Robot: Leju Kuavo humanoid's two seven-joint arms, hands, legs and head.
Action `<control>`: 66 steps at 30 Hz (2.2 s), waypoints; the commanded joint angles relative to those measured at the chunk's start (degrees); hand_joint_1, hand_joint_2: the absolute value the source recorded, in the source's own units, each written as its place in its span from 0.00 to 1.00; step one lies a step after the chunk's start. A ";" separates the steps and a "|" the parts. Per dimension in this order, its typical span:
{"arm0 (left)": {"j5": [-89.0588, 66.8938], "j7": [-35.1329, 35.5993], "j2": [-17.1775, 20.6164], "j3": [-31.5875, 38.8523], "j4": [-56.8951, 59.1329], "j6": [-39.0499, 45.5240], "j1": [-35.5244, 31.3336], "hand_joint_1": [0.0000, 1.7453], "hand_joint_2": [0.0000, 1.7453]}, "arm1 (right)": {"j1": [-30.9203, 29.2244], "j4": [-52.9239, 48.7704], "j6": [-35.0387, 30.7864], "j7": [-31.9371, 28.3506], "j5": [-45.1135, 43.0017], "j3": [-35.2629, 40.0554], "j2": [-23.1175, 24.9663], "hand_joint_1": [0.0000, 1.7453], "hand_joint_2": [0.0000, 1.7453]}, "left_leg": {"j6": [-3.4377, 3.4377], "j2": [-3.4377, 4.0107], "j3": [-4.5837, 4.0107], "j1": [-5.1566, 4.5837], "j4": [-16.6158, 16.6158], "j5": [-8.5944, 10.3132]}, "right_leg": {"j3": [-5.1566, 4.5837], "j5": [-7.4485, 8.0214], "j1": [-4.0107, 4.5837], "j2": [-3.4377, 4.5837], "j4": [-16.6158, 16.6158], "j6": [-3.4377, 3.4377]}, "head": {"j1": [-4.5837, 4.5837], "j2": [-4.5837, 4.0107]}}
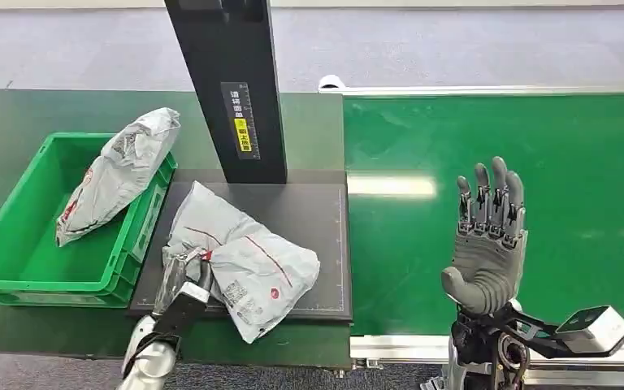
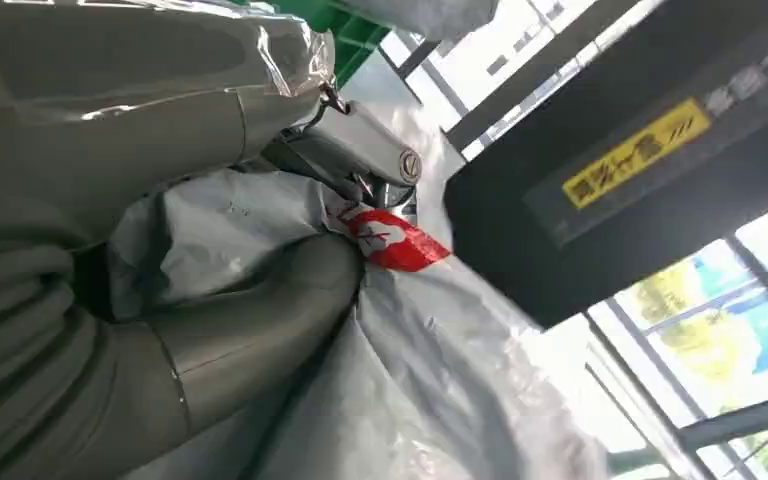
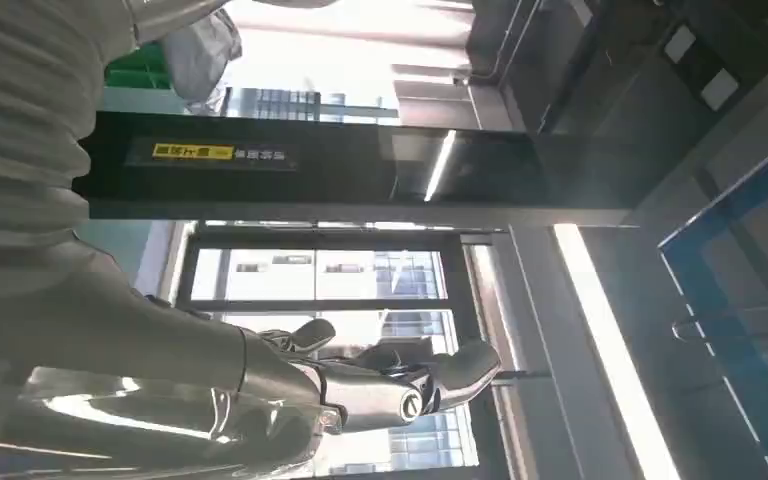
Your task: Moved the parcel from conveyor to table for the left to box.
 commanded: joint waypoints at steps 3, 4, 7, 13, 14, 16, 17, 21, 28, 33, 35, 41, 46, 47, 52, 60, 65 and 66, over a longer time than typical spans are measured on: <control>19.81 -2.60 6.30 -5.60 -43.19 10.89 13.60 1.00 1.00 | 1.41 -1.40 0.79 0.02 -0.96 -4.36 0.45 0.00 1.00 | 0.01 0.34 -0.08 0.09 0.10 -0.12 | -0.14 -0.02 0.10 0.18 0.02 -0.02 | 0.02 0.00; 19.81 -2.60 6.30 -5.60 -43.19 10.89 13.60 1.00 1.00 | 1.41 -1.40 0.79 0.02 -0.96 -4.36 0.45 0.00 1.00 | -0.02 0.34 -0.15 0.09 0.11 -0.12 | -0.20 -0.02 0.11 0.20 0.05 -0.03 | -0.02 0.00; 27.81 -2.60 4.80 5.53 -42.45 10.23 4.82 1.00 1.00 | 2.05 -1.82 2.85 0.02 -2.62 -5.70 1.05 0.00 1.00 | -0.05 0.07 -0.14 0.10 0.08 -0.06 | -0.15 -0.05 0.12 -0.09 0.04 -0.06 | -0.04 -0.02; 30.83 -2.60 9.81 20.78 -16.93 7.29 -11.06 1.00 1.00 | 1.51 0.18 2.81 0.02 -1.96 -4.94 0.81 0.00 1.00 | -0.07 -0.10 0.06 -0.01 -0.24 0.24 | 0.05 0.12 0.01 -0.21 -0.14 -0.09 | 0.02 0.00; 30.83 -2.60 9.81 20.78 -16.93 7.29 -11.06 1.00 1.00 | 1.51 0.18 2.81 0.02 -1.96 -4.94 0.81 0.00 1.00 | -0.10 -0.04 0.09 0.00 -0.22 0.22 | 0.05 0.11 0.01 -0.13 -0.10 -0.11 | 0.00 0.00; 30.83 -2.60 9.81 20.78 -16.93 7.29 -11.06 1.00 1.00 | 1.51 0.18 2.81 0.02 -1.96 -4.94 0.81 0.00 1.00 | -0.11 -0.03 0.08 0.01 -0.19 0.27 | 0.04 0.15 0.02 -0.13 -0.09 -0.12 | 0.02 0.00; 30.83 -2.60 9.81 20.78 -16.93 7.29 -11.06 1.00 1.00 | 1.51 0.18 2.81 0.02 -1.96 -4.94 0.81 0.00 1.00 | -0.16 0.04 0.09 0.05 -0.18 0.29 | 0.04 0.19 0.06 -0.07 -0.11 -0.15 | -0.02 -0.02; 23.18 -1.82 12.70 29.31 5.28 10.55 -22.84 1.00 1.00 | 1.07 1.53 2.91 0.02 -1.68 -5.45 0.59 0.00 1.00 | -0.13 0.01 0.13 0.01 -0.17 0.27 | 0.09 0.14 0.02 -0.13 -0.06 -0.16 | 0.00 0.00; 6.78 1.52 21.38 33.85 41.14 22.06 -40.33 1.00 1.00 | 0.40 2.24 4.03 0.02 -0.61 -6.67 0.96 0.00 1.00 | -0.19 -0.08 0.04 0.02 -0.10 0.32 | -0.02 0.16 0.04 -0.21 0.05 -0.21 | 0.00 0.00; 2.03 5.19 21.64 34.45 44.68 27.00 -41.19 1.00 1.00 | 0.22 2.79 4.06 0.02 -0.25 -6.90 0.89 0.00 1.00 | -0.18 0.04 0.04 0.06 -0.06 0.25 | -0.01 0.14 0.07 -0.07 0.06 -0.17 | 0.00 0.00; 2.03 5.19 21.64 34.45 44.68 27.00 -41.19 1.00 1.00 | 0.22 2.79 4.06 0.02 -0.25 -6.90 0.89 0.00 1.00 | -0.17 0.00 0.02 0.07 -0.07 0.26 | 0.00 0.14 0.09 -0.12 0.03 -0.16 | 0.02 0.00; -0.05 6.23 21.16 34.99 43.75 28.76 -40.08 1.00 1.00 | -0.04 3.48 3.99 0.02 0.02 -7.03 0.92 0.00 1.00 | -0.17 -0.02 -0.04 0.04 -0.08 0.29 | -0.03 0.18 0.06 -0.09 -0.01 -0.17 | 0.00 0.00; -3.17 7.97 20.39 35.77 42.48 28.49 -39.75 1.00 1.00 | -0.10 3.25 3.44 0.02 0.56 -7.40 0.98 0.00 1.00 | -0.18 0.01 0.00 0.04 -0.10 0.28 | -0.04 0.18 0.05 -0.06 -0.01 -0.18 | 0.00 0.00; -2.76 7.93 19.94 36.52 42.18 25.20 -40.16 1.00 1.00 | -0.22 3.36 3.29 0.02 0.63 -7.74 0.99 0.00 1.00 | -0.18 0.00 0.00 0.04 -0.08 0.27 | -0.05 0.17 0.05 -0.06 0.01 -0.17 | 0.00 0.00; 4.42 1.13 16.22 39.86 37.53 8.06 -40.26 0.00 1.00 | -0.24 3.76 2.79 0.02 0.70 -8.55 0.88 0.00 1.00 | -0.14 -0.17 -0.01 0.05 -0.13 0.35 | 0.02 0.20 0.07 -0.27 -0.09 -0.15 | 0.00 0.00; 15.03 -2.02 9.23 34.31 25.90 -21.05 -34.25 0.00 1.00 | -0.83 5.45 0.96 0.02 1.14 -6.94 0.79 0.00 1.00 | -0.14 -0.11 0.05 -0.03 -0.13 0.30 | 0.10 0.19 -0.02 -0.20 -0.08 -0.13 | 0.00 0.00; 15.03 -2.02 9.23 34.31 25.90 -21.05 -34.25 0.00 1.00 | -0.83 5.45 0.96 0.02 1.14 -6.94 0.79 0.00 1.00 | -0.17 -0.08 0.02 -0.04 -0.09 0.28 | 0.04 0.18 -0.03 -0.15 -0.02 -0.16 | 0.00 0.00; 15.03 -2.02 9.23 34.31 25.90 -21.05 -34.25 0.00 1.00 | -0.83 5.45 0.96 0.02 1.14 -6.94 0.79 0.00 1.00 | -0.16 -0.07 0.04 -0.03 -0.15 0.31 | 0.06 0.21 -0.02 -0.16 -0.08 -0.16 | 0.00 0.00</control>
